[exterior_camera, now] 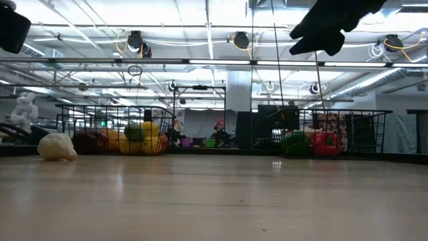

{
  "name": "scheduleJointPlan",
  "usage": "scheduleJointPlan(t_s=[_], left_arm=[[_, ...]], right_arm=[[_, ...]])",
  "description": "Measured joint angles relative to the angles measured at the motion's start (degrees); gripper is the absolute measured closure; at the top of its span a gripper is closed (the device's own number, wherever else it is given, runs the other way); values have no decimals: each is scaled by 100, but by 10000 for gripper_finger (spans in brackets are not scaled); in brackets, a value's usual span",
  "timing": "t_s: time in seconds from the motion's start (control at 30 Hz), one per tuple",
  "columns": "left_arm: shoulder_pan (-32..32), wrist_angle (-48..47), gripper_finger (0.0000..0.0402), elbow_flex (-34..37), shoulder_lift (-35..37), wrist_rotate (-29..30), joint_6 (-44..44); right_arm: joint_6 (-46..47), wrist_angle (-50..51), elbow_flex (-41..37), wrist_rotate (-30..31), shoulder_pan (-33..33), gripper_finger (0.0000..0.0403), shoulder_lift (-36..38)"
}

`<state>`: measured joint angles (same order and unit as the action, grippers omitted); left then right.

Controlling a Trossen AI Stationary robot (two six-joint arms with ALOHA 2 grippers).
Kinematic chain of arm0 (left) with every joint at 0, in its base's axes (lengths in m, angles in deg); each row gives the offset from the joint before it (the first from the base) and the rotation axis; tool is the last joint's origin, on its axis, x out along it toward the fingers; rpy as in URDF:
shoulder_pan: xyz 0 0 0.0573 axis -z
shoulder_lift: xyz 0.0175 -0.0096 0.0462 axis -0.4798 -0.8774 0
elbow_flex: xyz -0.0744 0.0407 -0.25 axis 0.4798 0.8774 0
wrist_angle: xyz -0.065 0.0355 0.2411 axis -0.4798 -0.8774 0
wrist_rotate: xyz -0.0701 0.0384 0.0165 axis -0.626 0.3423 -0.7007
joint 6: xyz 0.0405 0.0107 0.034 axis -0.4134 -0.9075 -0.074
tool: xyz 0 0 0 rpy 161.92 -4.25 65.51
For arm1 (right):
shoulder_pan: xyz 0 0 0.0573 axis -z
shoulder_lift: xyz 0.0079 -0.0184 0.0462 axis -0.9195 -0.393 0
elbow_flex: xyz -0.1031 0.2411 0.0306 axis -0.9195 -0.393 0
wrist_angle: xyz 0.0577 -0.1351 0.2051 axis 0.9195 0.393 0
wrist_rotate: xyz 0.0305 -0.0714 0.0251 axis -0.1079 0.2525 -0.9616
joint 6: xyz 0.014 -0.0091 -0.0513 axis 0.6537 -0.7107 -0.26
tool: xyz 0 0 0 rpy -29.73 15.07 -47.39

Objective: Sort produce into baskets
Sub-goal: Put the green chayote in the right basket

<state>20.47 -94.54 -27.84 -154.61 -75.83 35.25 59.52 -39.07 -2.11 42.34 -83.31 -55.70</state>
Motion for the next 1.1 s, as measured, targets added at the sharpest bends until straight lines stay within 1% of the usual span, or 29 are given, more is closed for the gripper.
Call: scheduleJointPlan(t_s=[0.13,0.2,0.3,0.4,0.47,0.57,0.67,0.77,0.9,1.0,1.1], left_arm=[[-75,3,299,-33,-9,342,79],[-206,-203,299,-138,-9,197,170],[-404,-973,299,-383,-9,-286,375],[-529,-1683,299,-719,-9,-301,488],[-544,-1906,299,-854,-9,-286,448],[-455,-1849,299,-981,-7,-655,278],[-196,-1437,299,-981,-9,-1102,301],[79,-1073,299,-981,-9,-1421,610],[407,-845,299,-970,-49,-1510,1159],[581,-632,299,-877,-163,-1531,1200],[615,-485,299,-792,-360,-1543,1199]], right_arm=[[-8,33,2,-2,-57,170,0],[-10,30,2,-2,-70,170,0],[-10,32,2,-4,-72,170,0],[-13,39,4,-5,-72,170,0],[-34,77,4,-7,-72,170,0],[-34,184,7,-14,-72,170,0],[-81,282,7,-130,-79,170,0],[-154,297,9,-144,-81,170,0],[-154,297,9,-144,-81,170,0],[-154,299,9,-144,-81,170,0],[-158,297,9,-144,-81,170,0]])
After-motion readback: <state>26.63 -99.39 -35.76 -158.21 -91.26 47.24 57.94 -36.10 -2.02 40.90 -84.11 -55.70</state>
